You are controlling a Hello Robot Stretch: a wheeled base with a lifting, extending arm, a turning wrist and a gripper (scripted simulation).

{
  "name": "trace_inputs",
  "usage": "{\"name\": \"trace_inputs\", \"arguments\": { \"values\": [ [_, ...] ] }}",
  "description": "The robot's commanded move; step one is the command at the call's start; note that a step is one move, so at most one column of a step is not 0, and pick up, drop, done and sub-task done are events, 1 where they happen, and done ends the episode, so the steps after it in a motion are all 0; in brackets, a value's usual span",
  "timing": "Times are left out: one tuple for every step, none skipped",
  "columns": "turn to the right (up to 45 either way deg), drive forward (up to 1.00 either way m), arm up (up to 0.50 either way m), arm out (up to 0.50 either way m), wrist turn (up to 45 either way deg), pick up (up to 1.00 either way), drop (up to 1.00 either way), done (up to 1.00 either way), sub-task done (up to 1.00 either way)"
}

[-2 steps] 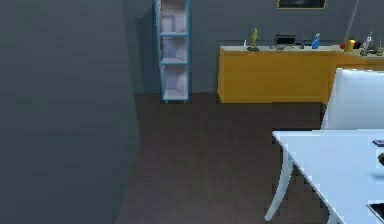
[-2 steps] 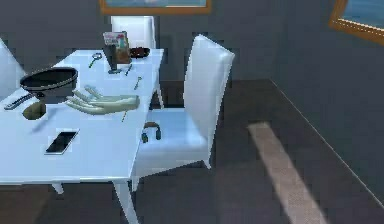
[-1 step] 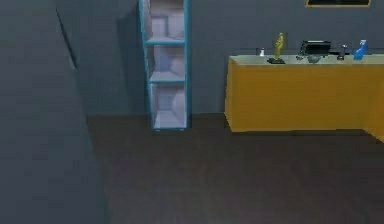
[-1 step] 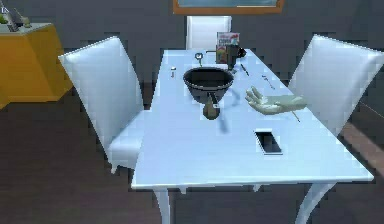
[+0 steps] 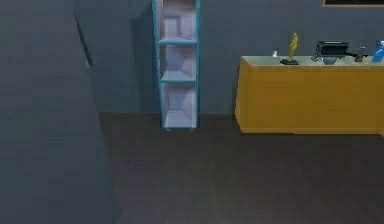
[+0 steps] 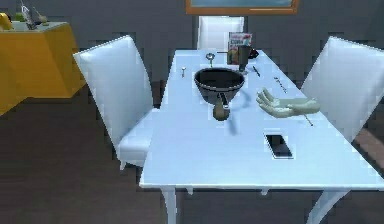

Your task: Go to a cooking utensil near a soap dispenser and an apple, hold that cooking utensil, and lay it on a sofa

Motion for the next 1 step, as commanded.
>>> {"name": "trace_inputs", "arguments": {
  "values": [
    [0.0,0.5,0.0,0.0,0.0,0.0,0.0,0.0,0.0]
  ]
}}
